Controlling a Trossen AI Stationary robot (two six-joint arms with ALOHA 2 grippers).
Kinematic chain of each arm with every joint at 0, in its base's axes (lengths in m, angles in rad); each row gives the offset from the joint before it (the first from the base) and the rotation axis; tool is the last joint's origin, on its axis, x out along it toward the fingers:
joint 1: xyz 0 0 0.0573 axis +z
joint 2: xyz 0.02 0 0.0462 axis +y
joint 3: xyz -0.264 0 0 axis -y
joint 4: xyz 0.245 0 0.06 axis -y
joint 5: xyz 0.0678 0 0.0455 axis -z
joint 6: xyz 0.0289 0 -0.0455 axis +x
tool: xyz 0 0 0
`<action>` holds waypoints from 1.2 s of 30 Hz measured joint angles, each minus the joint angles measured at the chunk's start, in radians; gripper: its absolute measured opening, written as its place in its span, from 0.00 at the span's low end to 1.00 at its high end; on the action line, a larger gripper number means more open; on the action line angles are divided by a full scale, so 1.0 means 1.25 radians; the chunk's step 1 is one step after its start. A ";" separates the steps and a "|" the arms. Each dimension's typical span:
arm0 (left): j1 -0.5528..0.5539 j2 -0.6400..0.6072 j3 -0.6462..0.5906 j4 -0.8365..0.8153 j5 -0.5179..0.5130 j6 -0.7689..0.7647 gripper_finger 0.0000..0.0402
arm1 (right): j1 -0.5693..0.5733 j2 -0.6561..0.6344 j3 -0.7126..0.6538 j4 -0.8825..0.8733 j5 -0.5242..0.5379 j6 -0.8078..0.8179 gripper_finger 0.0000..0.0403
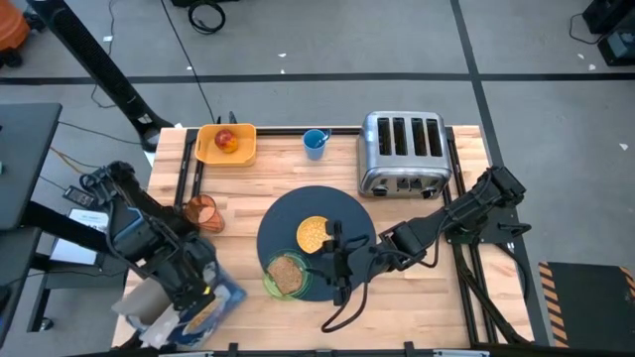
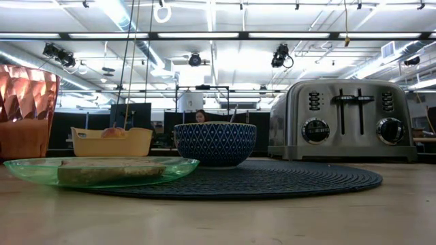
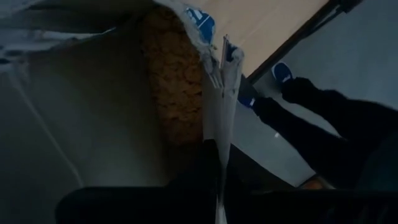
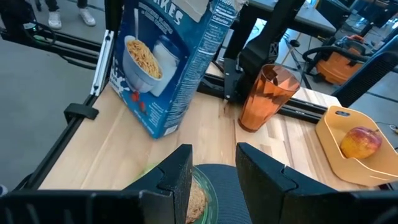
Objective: Arrange a breakfast setting
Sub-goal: Pour the cereal in the yellow bowl on the dark blue table mat
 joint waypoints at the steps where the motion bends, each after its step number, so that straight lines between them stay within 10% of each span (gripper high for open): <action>1: 0.007 -0.001 0.000 0.000 0.004 0.015 0.02 | 0.000 0.000 0.000 0.000 -0.002 0.001 0.33; 15: 0.014 -0.007 0.000 0.020 0.018 0.140 0.02 | -0.032 0.002 -0.076 0.141 -0.158 0.090 0.38; 36: 0.013 -0.006 0.001 0.062 -0.048 0.224 0.02 | -0.159 0.352 0.068 0.403 -0.435 0.172 0.99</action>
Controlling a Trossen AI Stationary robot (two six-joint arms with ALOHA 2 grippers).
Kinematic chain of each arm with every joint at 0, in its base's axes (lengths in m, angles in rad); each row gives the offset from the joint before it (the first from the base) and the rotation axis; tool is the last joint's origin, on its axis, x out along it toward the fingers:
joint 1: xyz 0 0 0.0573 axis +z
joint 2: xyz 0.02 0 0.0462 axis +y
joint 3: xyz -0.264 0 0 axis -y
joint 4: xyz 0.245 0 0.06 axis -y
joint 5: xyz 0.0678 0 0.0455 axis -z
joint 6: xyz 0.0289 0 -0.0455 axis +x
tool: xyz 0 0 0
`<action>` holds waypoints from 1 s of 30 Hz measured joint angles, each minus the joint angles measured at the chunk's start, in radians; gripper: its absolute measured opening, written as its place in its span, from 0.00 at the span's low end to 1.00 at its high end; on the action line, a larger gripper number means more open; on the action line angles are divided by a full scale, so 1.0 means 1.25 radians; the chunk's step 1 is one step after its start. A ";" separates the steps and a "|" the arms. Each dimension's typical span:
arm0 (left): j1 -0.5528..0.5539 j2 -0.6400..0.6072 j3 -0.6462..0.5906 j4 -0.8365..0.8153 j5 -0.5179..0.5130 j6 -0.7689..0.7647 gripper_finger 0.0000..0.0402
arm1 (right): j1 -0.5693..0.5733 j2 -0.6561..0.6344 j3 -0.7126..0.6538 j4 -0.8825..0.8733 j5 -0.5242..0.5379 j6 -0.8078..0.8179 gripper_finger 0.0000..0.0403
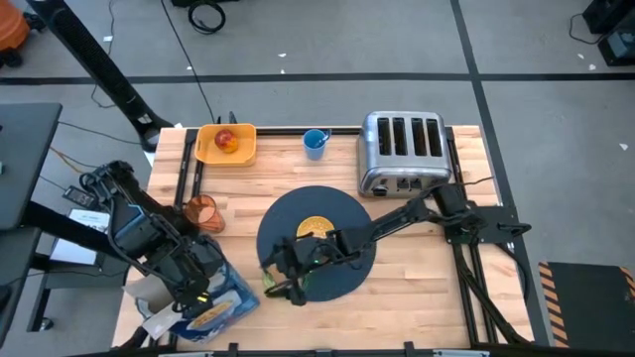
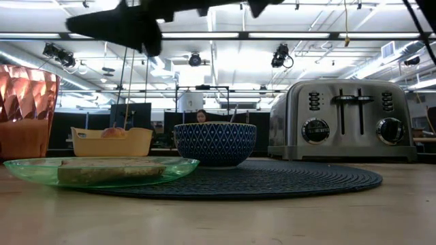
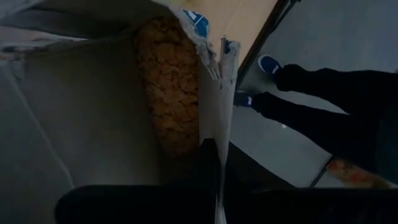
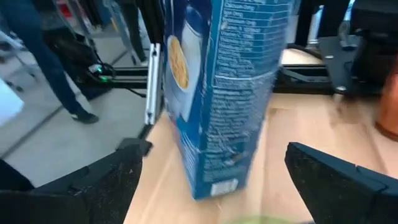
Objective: Arrange a breakfast setting
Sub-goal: Pour the cereal in the yellow bowl on the dark blue table mat
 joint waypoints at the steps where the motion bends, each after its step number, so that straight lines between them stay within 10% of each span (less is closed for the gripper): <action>1: 0.000 0.000 0.000 0.000 -0.007 0.001 0.02 | -0.003 0.017 0.018 0.005 -0.012 0.005 0.98; 30: 0.016 0.000 0.000 0.019 -0.118 0.075 0.02 | -0.040 0.200 0.167 0.098 -0.110 -0.005 0.96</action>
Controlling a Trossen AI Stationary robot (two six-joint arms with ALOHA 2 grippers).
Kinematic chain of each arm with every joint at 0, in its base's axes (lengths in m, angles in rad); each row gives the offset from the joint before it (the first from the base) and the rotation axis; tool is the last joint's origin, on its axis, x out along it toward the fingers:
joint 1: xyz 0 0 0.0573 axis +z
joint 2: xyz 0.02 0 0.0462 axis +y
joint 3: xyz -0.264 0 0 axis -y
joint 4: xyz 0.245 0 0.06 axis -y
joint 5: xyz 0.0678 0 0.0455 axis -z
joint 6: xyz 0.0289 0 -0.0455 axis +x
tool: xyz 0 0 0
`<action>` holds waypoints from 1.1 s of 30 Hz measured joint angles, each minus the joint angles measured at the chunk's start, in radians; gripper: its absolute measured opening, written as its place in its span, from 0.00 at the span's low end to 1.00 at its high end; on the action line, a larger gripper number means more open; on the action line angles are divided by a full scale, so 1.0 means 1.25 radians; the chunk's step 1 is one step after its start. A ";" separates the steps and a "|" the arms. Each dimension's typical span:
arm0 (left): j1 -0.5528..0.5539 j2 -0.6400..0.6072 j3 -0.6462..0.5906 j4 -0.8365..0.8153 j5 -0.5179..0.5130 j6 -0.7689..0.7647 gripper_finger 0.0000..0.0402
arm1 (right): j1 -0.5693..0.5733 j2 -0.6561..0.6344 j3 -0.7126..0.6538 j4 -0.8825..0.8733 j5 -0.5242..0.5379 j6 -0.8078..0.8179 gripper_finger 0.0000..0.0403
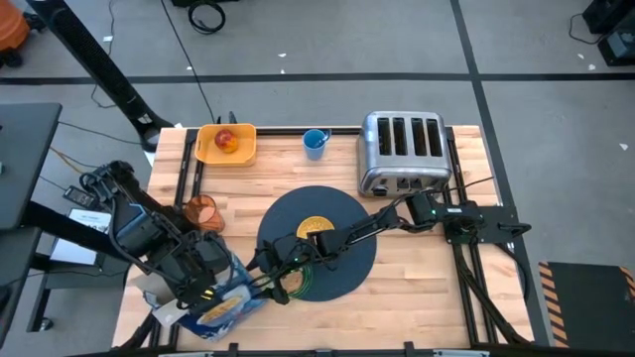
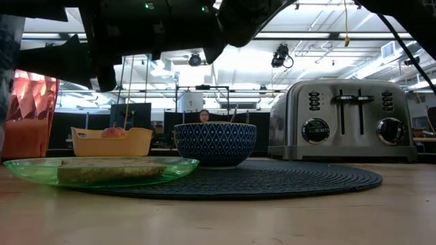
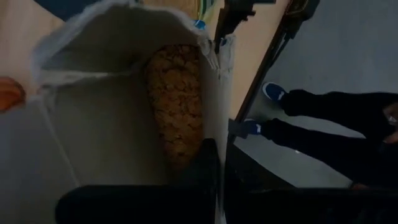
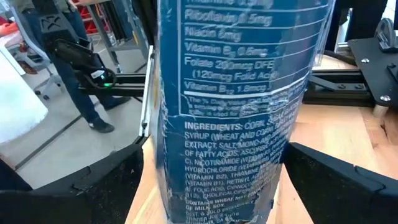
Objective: Arrange a breakfast setting
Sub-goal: Pour the cereal in the yellow bowl on the dark blue table mat
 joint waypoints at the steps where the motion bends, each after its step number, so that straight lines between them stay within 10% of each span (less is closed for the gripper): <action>1: 0.001 0.000 0.000 0.002 -0.006 0.003 0.02 | 0.000 0.000 0.000 0.000 -0.001 -0.003 0.96; 22: -0.015 -0.003 0.000 0.022 0.014 0.066 0.02 | -0.034 -0.006 0.000 -0.021 -0.120 0.006 0.97; 33: -0.016 -0.007 0.030 0.016 -0.001 0.067 0.02 | 0.011 -0.005 0.000 -0.021 -0.013 0.056 0.96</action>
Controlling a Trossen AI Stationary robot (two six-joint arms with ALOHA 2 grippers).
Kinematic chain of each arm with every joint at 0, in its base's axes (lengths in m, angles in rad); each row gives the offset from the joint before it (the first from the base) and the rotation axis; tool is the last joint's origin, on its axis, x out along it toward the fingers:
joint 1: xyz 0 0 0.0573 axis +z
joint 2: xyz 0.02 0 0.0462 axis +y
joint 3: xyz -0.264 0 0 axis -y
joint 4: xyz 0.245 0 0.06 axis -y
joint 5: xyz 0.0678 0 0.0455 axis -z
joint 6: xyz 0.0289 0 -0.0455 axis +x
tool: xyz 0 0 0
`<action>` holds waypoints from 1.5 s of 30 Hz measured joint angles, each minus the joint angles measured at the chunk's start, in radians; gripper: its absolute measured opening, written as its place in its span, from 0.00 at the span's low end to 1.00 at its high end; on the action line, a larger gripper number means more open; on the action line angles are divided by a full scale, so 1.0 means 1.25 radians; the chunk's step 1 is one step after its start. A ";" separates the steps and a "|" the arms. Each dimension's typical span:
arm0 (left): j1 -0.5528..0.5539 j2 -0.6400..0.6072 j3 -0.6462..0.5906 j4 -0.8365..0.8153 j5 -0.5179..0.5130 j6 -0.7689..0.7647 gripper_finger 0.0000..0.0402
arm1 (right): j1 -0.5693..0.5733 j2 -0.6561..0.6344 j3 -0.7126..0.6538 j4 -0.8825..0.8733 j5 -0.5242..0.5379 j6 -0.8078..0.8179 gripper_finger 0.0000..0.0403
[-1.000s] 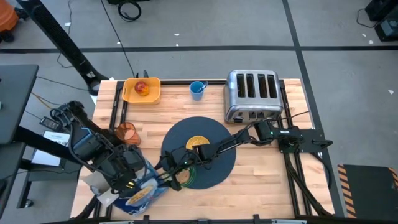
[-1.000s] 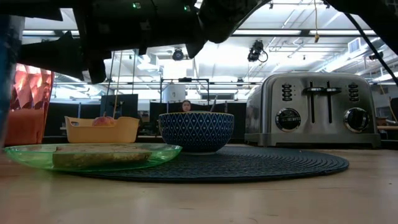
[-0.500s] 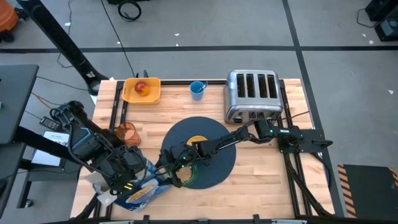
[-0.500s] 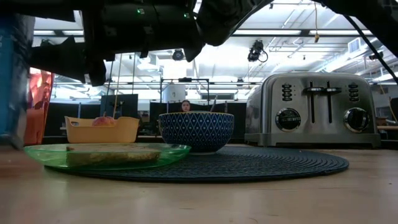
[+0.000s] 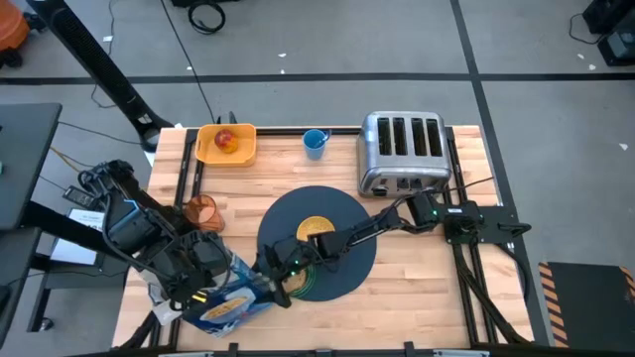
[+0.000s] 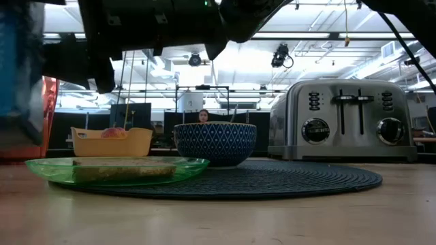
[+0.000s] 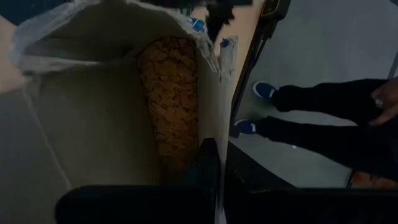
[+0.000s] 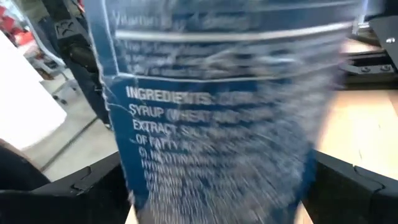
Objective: Arrange a breakfast setting
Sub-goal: Pour the cereal in the yellow bowl on the dark blue table mat
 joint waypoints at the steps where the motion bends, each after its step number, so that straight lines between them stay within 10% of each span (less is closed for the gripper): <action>1: 0.000 0.001 0.000 0.001 -0.001 0.003 0.02 | 0.005 0.000 0.000 0.001 0.009 -0.012 0.96; 26: 0.000 0.001 0.001 0.009 -0.005 -0.002 0.02 | 0.016 0.003 0.000 0.039 0.067 0.033 0.74; 45: -0.020 0.000 0.002 0.032 0.043 -0.041 0.20 | 0.024 0.006 0.023 0.050 0.155 -0.026 0.72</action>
